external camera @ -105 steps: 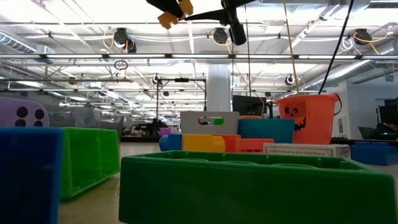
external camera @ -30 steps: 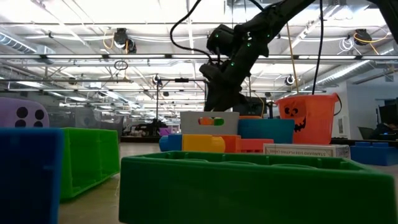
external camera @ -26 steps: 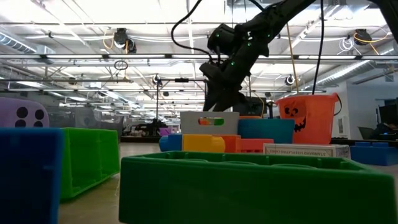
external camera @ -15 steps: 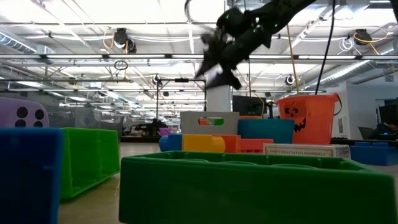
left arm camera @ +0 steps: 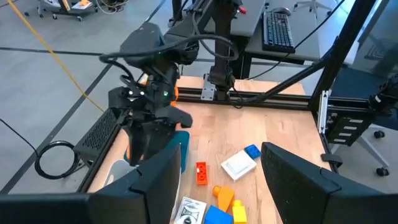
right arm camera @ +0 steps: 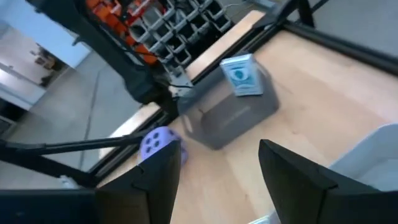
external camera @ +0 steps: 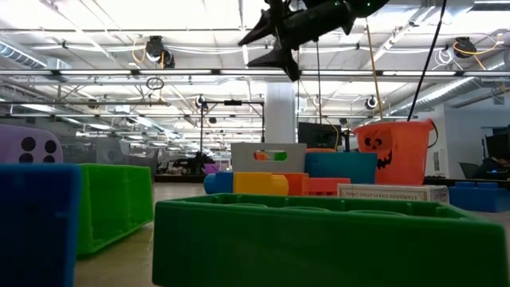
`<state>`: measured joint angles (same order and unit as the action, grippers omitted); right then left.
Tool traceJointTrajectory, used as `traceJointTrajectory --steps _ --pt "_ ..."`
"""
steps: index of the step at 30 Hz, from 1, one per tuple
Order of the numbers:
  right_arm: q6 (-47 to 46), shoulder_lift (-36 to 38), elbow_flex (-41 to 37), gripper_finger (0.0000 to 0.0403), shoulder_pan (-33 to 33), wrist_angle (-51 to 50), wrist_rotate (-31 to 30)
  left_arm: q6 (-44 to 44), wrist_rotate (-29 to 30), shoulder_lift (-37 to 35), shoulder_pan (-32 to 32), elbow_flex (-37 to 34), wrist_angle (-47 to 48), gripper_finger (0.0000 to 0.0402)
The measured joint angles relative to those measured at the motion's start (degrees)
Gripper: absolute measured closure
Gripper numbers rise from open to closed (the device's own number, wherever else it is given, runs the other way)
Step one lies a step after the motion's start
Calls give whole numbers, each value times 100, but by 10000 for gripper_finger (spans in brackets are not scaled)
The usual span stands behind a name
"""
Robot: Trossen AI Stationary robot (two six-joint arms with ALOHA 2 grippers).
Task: Pick & Place Toys
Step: Put the blue game piece into the gray bin
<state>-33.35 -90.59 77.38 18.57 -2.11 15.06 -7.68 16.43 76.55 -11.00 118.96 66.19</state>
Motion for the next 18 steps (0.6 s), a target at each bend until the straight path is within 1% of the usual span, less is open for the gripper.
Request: traceJointTrajectory --steps 5,11,16,18 --pt "-369 11 0 197 -358 6 1 -2 0 0 0 0 0 169" --pt "-359 12 -2 197 -996 18 -15 -4 0 0 0 0 0 169" --pt "-345 12 -2 201 -1455 18 -615 -4 0 0 0 0 0 169" --pt "-295 12 -2 202 -1585 15 -767 -4 0 0 0 0 0 169"
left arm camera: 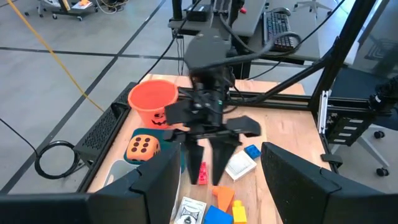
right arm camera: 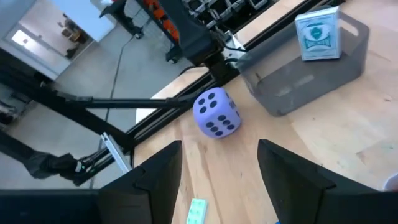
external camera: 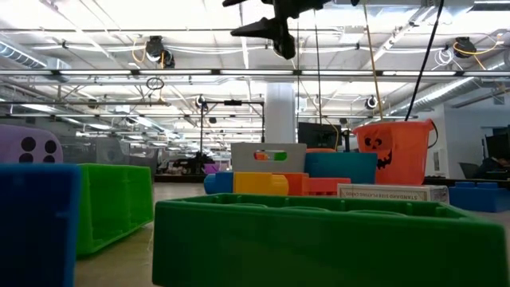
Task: Pick & Place Toys
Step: Put the blue game piece into the gray bin
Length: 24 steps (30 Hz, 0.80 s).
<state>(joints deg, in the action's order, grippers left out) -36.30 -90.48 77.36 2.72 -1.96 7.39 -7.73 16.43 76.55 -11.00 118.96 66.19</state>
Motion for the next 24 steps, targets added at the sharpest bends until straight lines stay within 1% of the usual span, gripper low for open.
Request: traceJointTrajectory --steps 9,11,15,17,24 --pt "114 0 0 202 -239 -22 42 0 0 0 0 2 0 169" --pt "110 0 0 202 -250 -47 278 0 0 0 0 2 0 169" --pt "-37 0 0 202 -256 -54 1108 -2 0 0 0 2 0 169" --pt "-117 0 0 202 -307 -103 1340 -1 0 0 0 2 0 169" --pt "181 97 0 202 -690 -72 1380 0 0 0 0 2 1 169"
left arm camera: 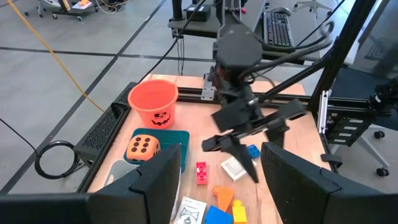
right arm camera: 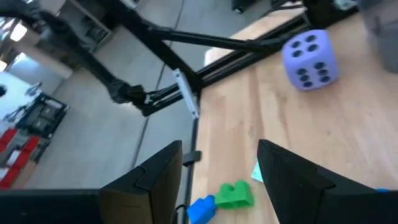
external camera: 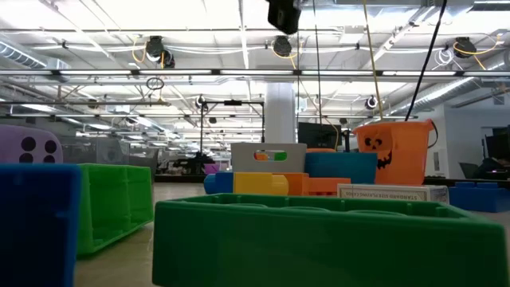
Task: Pick & Place Toys
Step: Put the blue game piece into the gray bin
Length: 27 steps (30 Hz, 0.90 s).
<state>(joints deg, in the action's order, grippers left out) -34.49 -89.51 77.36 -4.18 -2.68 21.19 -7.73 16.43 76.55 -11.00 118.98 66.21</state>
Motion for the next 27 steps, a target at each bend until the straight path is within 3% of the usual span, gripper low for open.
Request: traceJointTrajectory --steps 27 --pt "113 17 -2 202 -729 -98 11 0 0 0 0 0 1 169"
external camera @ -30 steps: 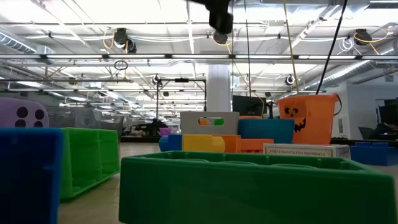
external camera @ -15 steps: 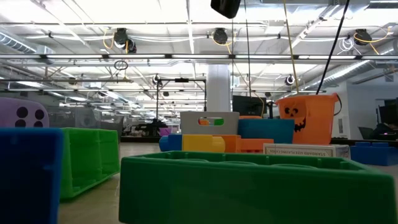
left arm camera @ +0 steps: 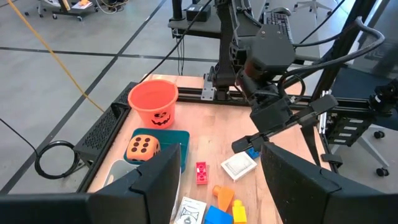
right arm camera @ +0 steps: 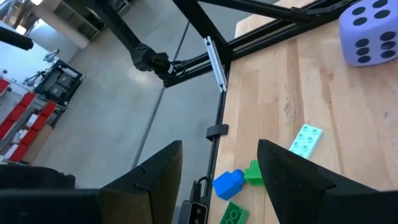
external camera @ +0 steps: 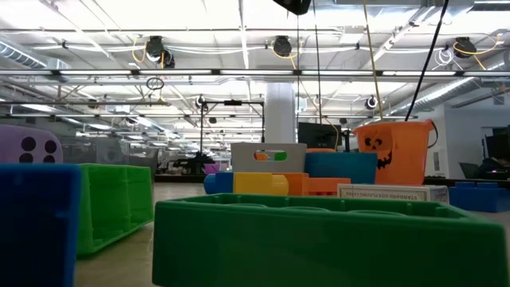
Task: Pick & Place Toys
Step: Put the blue game piece into the gray bin
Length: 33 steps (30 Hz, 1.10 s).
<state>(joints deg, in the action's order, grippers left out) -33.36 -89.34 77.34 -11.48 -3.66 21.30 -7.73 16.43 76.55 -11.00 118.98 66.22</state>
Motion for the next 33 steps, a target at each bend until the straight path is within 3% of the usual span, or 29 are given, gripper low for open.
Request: traceJointTrajectory --steps 5,13,23,33 --pt "299 170 -4 202 -111 40 0 0 1 0 1 0 -1 169" --pt "1386 1032 -4 202 -446 -103 -46 0 0 0 0 1 0 169" --pt "2065 1794 -2 202 -1006 -1282 -1890 0 1 0 0 2 0 169" --pt "2037 1834 -2 202 -1355 -1670 -2473 0 1 0 0 2 0 169"
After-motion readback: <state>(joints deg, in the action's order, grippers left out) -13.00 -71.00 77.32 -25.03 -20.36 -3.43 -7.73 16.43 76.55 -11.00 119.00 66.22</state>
